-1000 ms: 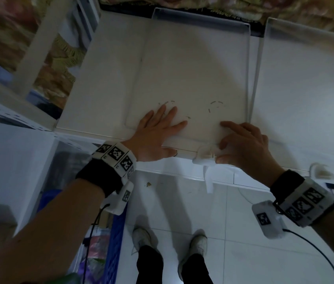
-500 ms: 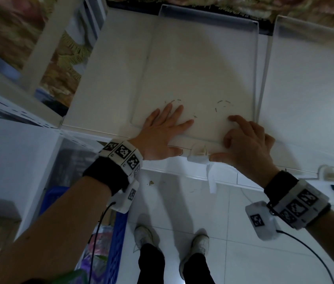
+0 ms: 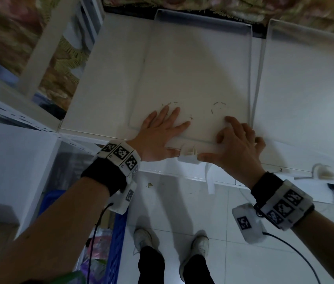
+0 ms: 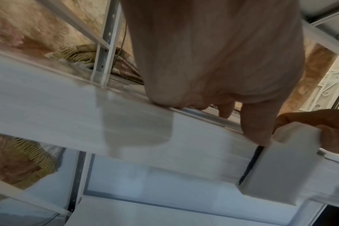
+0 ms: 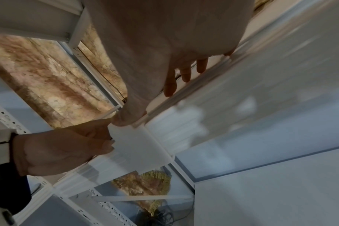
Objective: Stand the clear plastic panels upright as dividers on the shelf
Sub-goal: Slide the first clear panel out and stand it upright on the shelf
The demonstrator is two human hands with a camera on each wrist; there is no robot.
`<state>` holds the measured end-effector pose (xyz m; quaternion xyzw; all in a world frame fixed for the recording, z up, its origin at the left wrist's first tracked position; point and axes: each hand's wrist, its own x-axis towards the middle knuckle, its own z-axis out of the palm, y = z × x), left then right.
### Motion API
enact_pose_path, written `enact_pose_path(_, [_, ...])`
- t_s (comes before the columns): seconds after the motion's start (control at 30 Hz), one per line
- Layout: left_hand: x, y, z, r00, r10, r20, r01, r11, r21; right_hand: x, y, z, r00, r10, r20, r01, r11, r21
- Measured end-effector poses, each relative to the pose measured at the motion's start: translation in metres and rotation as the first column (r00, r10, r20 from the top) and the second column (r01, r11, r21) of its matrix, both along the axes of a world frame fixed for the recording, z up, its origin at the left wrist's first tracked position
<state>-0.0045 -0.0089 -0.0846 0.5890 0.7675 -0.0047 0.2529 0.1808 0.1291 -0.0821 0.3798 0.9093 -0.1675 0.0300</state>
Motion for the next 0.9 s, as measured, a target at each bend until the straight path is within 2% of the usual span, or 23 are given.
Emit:
enact_pose_path(0.3, [0.000, 0.001, 0.003, 0.999, 0.029, 0.042, -0.029, 0.999, -0.014, -0.002, 0.004, 0.010, 0.997, 0.056, 0.052, -0.053, 0.997, -0.051])
enact_pose_path(0.37, [-0.002, 0.001, 0.009, 0.991, 0.060, 0.118, -0.058, 0.998, -0.023, -0.002, 0.004, 0.015, 0.995, 0.073, 0.068, -0.069, 0.995, -0.069])
enact_pose_path(0.4, [-0.005, 0.000, 0.014, 0.974, 0.093, 0.206, -0.090, 0.996, -0.021, -0.001, 0.004, 0.017, 0.993, 0.089, 0.073, -0.083, 0.994, -0.076])
enact_pose_path(0.43, [-0.008, -0.001, 0.020, 0.934, 0.148, 0.325, -0.154, 0.988, -0.007, 0.000, 0.006, 0.020, 0.992, 0.103, 0.074, -0.097, 0.992, -0.082])
enact_pose_path(0.5, [-0.016, -0.006, 0.033, 0.760, 0.328, 0.561, -0.407, 0.913, 0.018, 0.003, 0.010, 0.022, 0.990, 0.120, 0.070, -0.113, 0.990, -0.087])
enact_pose_path(0.53, [-0.020, -0.008, 0.037, 0.653, 0.427, 0.626, -0.567, 0.823, 0.030, 0.005, 0.013, 0.023, 0.990, 0.124, 0.065, -0.120, 0.990, -0.069])
enact_pose_path(0.6, [-0.031, -0.012, 0.041, 0.466, 0.600, 0.651, -0.810, 0.585, 0.041, 0.006, 0.018, 0.024, 0.990, 0.129, 0.057, -0.130, 0.992, 0.006])
enact_pose_path(0.63, [-0.035, -0.014, 0.043, 0.413, 0.664, 0.623, -0.865, 0.501, 0.039, 0.007, 0.019, 0.024, 0.990, 0.133, 0.056, -0.135, 0.990, 0.035])
enact_pose_path(0.67, [-0.038, -0.015, 0.046, 0.381, 0.708, 0.595, -0.889, 0.457, 0.024, 0.007, 0.020, 0.024, 0.988, 0.142, 0.055, -0.145, 0.989, 0.044])
enact_pose_path(0.73, [-0.043, -0.014, 0.050, 0.308, 0.729, 0.611, -0.910, 0.413, -0.033, 0.007, 0.022, 0.023, 0.982, 0.182, 0.057, -0.183, 0.983, 0.013])
enact_pose_path(0.9, [-0.067, -0.012, 0.048, 0.012, 0.676, 0.737, -0.920, 0.296, -0.257, 0.006, 0.020, 0.035, 0.969, 0.212, 0.124, -0.205, 0.976, -0.067])
